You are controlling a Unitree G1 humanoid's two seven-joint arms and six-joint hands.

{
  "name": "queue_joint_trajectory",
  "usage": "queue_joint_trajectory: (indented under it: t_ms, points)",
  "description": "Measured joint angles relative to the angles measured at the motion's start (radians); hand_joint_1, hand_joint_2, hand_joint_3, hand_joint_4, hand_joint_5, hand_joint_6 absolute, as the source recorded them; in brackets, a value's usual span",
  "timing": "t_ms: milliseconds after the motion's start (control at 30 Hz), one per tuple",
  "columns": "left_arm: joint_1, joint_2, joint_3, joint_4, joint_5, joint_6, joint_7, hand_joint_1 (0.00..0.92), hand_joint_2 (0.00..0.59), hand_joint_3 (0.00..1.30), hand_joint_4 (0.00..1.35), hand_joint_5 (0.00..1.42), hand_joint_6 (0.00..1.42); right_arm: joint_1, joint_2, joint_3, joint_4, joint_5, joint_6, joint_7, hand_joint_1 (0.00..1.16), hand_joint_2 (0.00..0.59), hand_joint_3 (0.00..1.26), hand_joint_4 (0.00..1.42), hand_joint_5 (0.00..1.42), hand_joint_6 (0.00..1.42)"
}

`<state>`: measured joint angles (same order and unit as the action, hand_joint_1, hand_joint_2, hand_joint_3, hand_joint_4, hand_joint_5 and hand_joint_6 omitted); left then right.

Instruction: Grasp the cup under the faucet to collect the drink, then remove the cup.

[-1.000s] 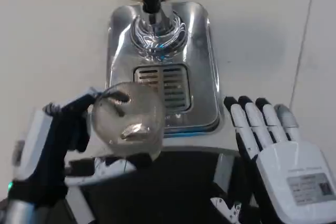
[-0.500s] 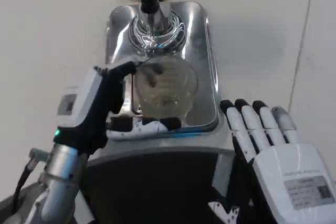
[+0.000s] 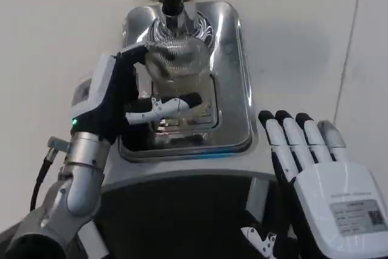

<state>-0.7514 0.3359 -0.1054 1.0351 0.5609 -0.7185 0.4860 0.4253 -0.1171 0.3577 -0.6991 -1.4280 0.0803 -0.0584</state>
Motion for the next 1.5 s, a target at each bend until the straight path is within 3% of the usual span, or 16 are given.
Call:
queue_joint_trajectory:
  t_ms: [67, 133, 200, 267, 333, 667, 767, 867, 900, 1033, 1167, 1300, 1500]
  points:
    - [-0.011, 0.0, -0.006, 0.016, -0.006, 0.003, 0.007, 0.565, 0.029, 0.74, 0.82, 1.1, 1.24, 0.0, 0.003, 0.0, 0.0, 0.0, 0.004, 0.001, 0.61, 0.321, 0.0, 0.0, 0.0, 0.0]
    - [-0.014, 0.003, -0.011, 0.021, -0.012, 0.001, 0.001, 0.398, 0.045, 0.52, 0.59, 0.96, 1.19, -0.001, 0.007, 0.001, 0.0, -0.002, 0.005, 0.001, 0.61, 0.321, 0.0, 0.0, 0.0, 0.0]
    - [-0.022, 0.023, -0.02, 0.027, -0.029, -0.008, -0.034, 0.291, 0.058, 0.36, 0.41, 0.83, 1.04, -0.003, 0.01, 0.006, 0.001, -0.003, 0.006, 0.001, 0.61, 0.321, 0.0, 0.0, 0.0, 0.0]
    - [-0.021, 0.033, -0.032, 0.027, -0.035, -0.012, -0.05, 0.221, 0.047, 0.22, 0.24, 0.71, 0.91, -0.007, 0.012, 0.011, 0.003, -0.004, 0.006, 0.001, 0.61, 0.322, 0.0, 0.0, 0.0, 0.0]
    - [-0.018, 0.046, -0.04, 0.027, -0.037, -0.036, -0.066, 0.196, 0.042, 0.16, 0.16, 0.64, 0.79, -0.012, 0.014, 0.015, 0.003, -0.004, 0.006, 0.001, 0.6, 0.323, 0.0, 0.0, 0.0, 0.0]
    - [0.001, 0.097, -0.061, 0.006, -0.045, -0.094, -0.112, 0.118, 0.004, 0.12, 0.1, 0.54, 0.63, -0.015, 0.013, 0.008, 0.003, 0.023, 0.004, 0.001, 0.56, 0.321, 0.0, 0.0, 0.0, 0.0]
    - [0.026, 0.117, -0.06, -0.029, -0.045, -0.106, -0.112, 0.088, 0.0, 0.04, 0.01, 0.39, 0.4, -0.032, 0.012, 0.001, 0.003, 0.056, 0.004, 0.004, 0.56, 0.32, 0.0, 0.0, 0.0, 0.0]
    - [0.063, 0.182, -0.052, -0.083, -0.046, -0.13, -0.115, 0.065, 0.001, 0.0, 0.0, 0.24, 0.26, -0.059, 0.026, -0.009, 0.002, 0.105, 0.005, 0.014, 0.55, 0.305, 0.0, 0.0, 0.0, 0.0]
    - [0.096, 0.227, -0.029, -0.104, -0.061, -0.15, -0.125, 0.052, 0.001, 0.0, 0.0, 0.22, 0.24, -0.079, 0.033, -0.015, -0.001, 0.133, 0.004, 0.022, 0.55, 0.302, 0.0, 0.0, 0.0, 0.0]
    - [0.214, 0.328, 0.049, -0.13, -0.161, -0.162, -0.18, 0.003, 0.0, 0.0, 0.0, 0.19, 0.2, -0.187, 0.065, -0.051, -0.003, 0.265, 0.014, 0.085, 0.56, 0.301, 0.0, 0.0, 0.0, 0.0]
    - [0.367, 0.376, 0.119, -0.2, -0.242, -0.161, -0.233, 0.0, 0.0, 0.0, 0.0, 0.17, 0.18, -0.303, 0.083, -0.076, -0.005, 0.364, 0.029, 0.149, 0.58, 0.301, 0.0, 0.0, 0.0, 0.0]
    - [0.533, 0.393, 0.185, -0.328, -0.293, -0.156, -0.268, 0.0, 0.0, 0.0, 0.0, 0.17, 0.18, -0.407, 0.102, -0.092, -0.003, 0.467, 0.058, 0.219, 0.61, 0.306, 0.0, 0.0, 0.0, 0.0]
    - [0.673, 0.366, 0.203, -0.439, -0.349, -0.132, -0.359, 0.0, 0.0, 0.0, 0.0, 0.17, 0.18, -0.526, 0.108, -0.112, 0.008, 0.613, 0.086, 0.291, 0.64, 0.3, 0.0, 0.0, 0.0, 0.0]
